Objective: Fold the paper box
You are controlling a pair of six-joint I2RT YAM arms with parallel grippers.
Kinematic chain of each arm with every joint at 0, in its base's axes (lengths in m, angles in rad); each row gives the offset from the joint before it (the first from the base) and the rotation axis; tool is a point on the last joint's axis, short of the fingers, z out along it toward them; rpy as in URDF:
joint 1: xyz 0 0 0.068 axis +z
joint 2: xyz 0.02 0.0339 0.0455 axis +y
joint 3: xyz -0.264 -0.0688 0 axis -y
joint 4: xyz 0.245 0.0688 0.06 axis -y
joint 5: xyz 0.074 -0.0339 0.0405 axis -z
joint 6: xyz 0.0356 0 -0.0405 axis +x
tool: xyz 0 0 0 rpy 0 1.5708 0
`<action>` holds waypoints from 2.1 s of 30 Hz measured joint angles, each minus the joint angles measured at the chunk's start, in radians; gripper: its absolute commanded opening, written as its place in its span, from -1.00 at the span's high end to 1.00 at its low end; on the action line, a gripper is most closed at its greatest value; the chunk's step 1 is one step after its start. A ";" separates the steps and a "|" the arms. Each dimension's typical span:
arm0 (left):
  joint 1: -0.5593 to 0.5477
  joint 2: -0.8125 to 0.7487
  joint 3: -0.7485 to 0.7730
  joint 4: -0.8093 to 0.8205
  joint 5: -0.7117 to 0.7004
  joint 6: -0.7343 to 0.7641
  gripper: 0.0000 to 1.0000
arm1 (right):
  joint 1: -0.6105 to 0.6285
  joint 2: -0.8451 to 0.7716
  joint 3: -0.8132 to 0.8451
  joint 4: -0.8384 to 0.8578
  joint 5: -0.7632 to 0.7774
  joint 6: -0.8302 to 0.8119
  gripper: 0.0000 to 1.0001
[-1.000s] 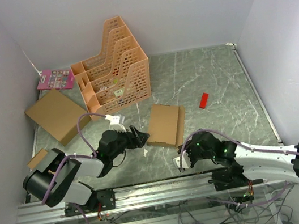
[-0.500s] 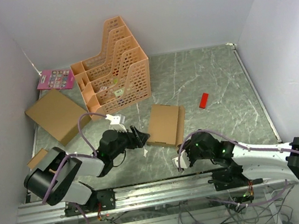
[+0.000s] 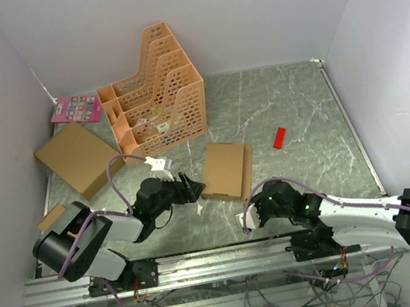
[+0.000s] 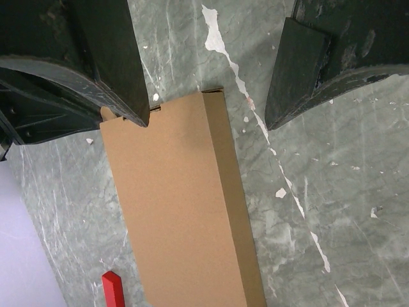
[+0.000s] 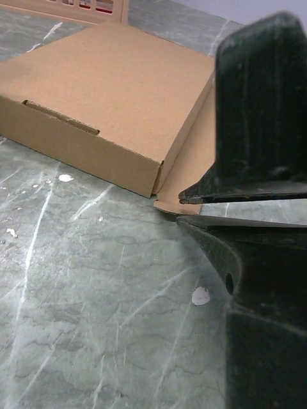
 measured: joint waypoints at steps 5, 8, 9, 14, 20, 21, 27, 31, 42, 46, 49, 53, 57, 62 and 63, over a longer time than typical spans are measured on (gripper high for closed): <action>0.000 0.005 0.000 0.000 0.000 0.000 -0.66 | 0.000 -0.008 0.000 0.000 0.015 0.021 0.75; 0.000 0.017 0.001 0.000 0.000 0.000 -0.66 | 0.000 -0.010 0.000 0.000 0.019 0.031 0.81; 0.000 0.023 0.001 0.000 0.000 0.000 -0.66 | 0.000 -0.010 0.000 0.000 0.019 0.035 0.83; 0.000 0.043 0.006 0.000 0.000 0.000 -0.66 | 0.000 -0.010 0.001 -0.001 0.018 0.052 0.97; 0.000 0.060 0.023 0.003 0.000 0.003 -0.66 | -0.002 -0.004 0.022 -0.017 0.006 0.073 1.00; 0.000 0.062 0.024 0.004 0.000 0.005 -0.66 | -0.003 0.000 0.034 -0.022 0.000 0.080 1.00; 0.000 0.080 0.041 0.005 0.000 0.019 -0.67 | -0.014 0.014 0.087 -0.064 -0.019 0.107 1.00; 0.000 0.105 0.073 0.000 -0.001 0.037 -0.67 | -0.019 0.026 0.119 -0.083 -0.034 0.132 1.00; 0.000 0.161 0.148 -0.079 -0.030 0.092 -0.51 | -0.062 0.085 0.163 -0.148 -0.066 0.184 1.00; 0.000 0.190 0.162 -0.074 -0.029 0.101 -0.51 | -0.093 0.119 0.198 -0.183 -0.088 0.208 1.00; 0.000 0.199 0.163 -0.060 -0.029 0.101 -0.52 | -0.111 0.142 0.229 -0.210 -0.101 0.214 0.93; 0.000 0.200 0.163 -0.055 -0.029 0.101 -0.53 | -0.119 0.140 0.265 -0.274 -0.127 0.179 0.40; 0.000 0.198 0.161 -0.054 -0.030 0.101 -0.54 | -0.117 0.134 0.267 -0.306 -0.145 0.133 0.20; 0.000 0.187 0.160 -0.061 -0.031 0.101 -0.54 | -0.100 0.139 0.236 -0.285 -0.143 0.100 0.10; 0.000 0.183 0.158 -0.061 -0.032 0.101 -0.54 | -0.095 0.143 0.226 -0.278 -0.140 0.096 0.10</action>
